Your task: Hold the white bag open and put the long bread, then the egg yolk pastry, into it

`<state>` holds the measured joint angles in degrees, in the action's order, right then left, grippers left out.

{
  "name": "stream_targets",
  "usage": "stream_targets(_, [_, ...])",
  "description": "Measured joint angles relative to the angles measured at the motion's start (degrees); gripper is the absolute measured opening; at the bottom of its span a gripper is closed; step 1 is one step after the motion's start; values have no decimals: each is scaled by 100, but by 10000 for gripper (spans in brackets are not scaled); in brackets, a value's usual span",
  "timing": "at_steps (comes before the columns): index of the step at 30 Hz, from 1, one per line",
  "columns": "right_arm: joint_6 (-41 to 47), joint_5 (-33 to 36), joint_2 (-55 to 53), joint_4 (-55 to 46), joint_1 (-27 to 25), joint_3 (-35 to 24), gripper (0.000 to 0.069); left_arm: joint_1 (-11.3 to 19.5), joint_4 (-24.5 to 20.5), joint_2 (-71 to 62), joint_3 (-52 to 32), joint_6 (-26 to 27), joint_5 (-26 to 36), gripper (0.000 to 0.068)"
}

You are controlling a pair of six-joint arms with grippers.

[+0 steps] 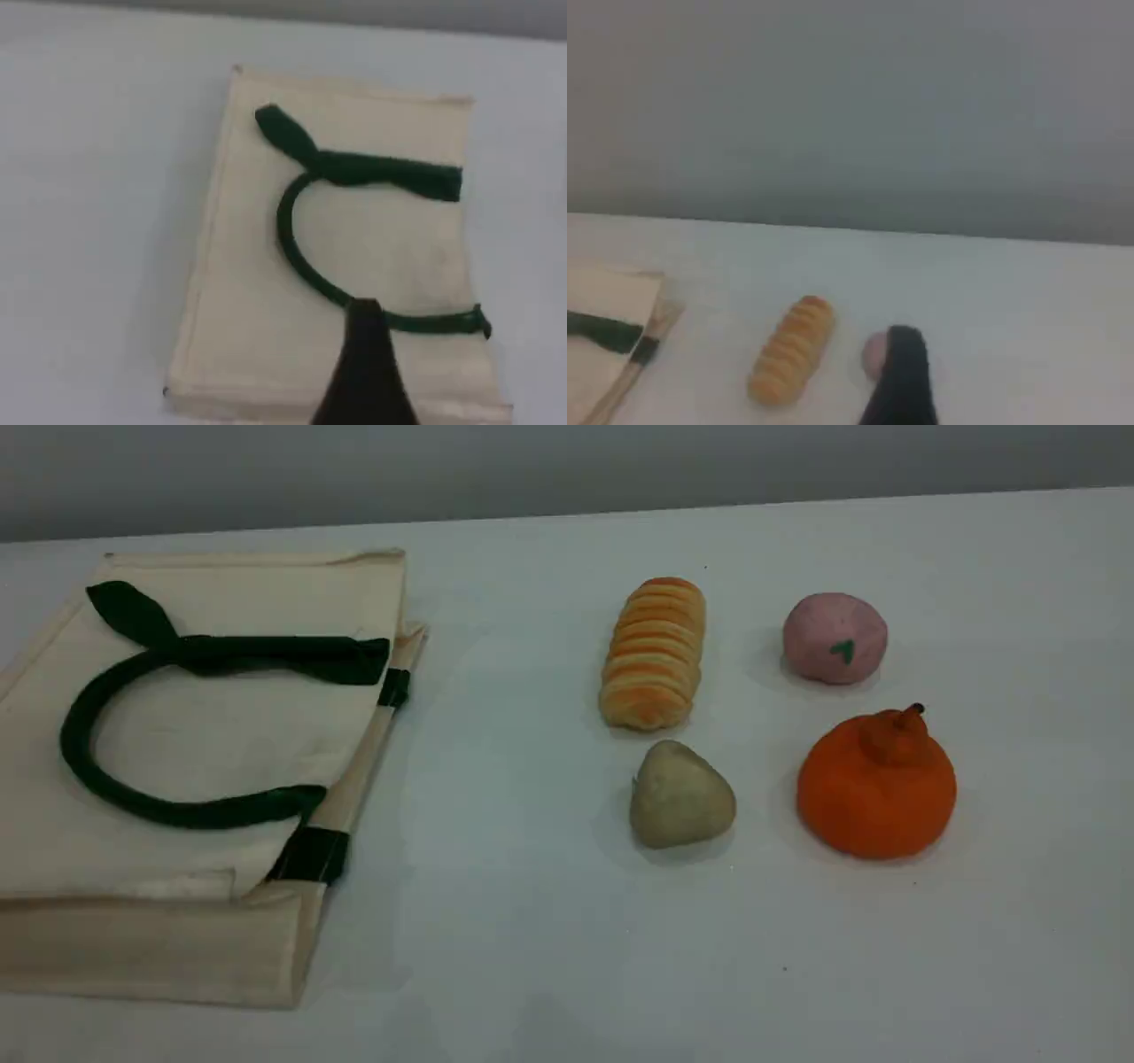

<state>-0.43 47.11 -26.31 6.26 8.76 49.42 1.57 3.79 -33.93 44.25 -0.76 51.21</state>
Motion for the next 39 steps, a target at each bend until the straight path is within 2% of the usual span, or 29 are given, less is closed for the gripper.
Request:
stream_targets(3, [0,-156,-664,160,0,379,554,0,-116,-809,248,0,-223,494])
stream_targets(6, [0,-192,-1313,281,0,584,554,0,-39,-1627,475,5,-564,494])
stream_targets(8, [-3,-262,-1656,275,0,603,554,0,114,-2205,672,5,-580,494])
stream_targets(17, [-136,-458,-2819,262,0,603,554,0,113,-4372,1525,25,-674,494])
stream_targets(21, [-136,-464,-3069,262,0,603,554,-15,115,-5162,1842,24,-728,494])
stream_targets(30, [-136,-480,-3173,240,0,603,554,-356,170,-6532,2286,76,-1000,494])
stream_targets(39, [-136,-480,-3173,240,0,603,554,-356,-105,-7518,2294,76,-998,494])
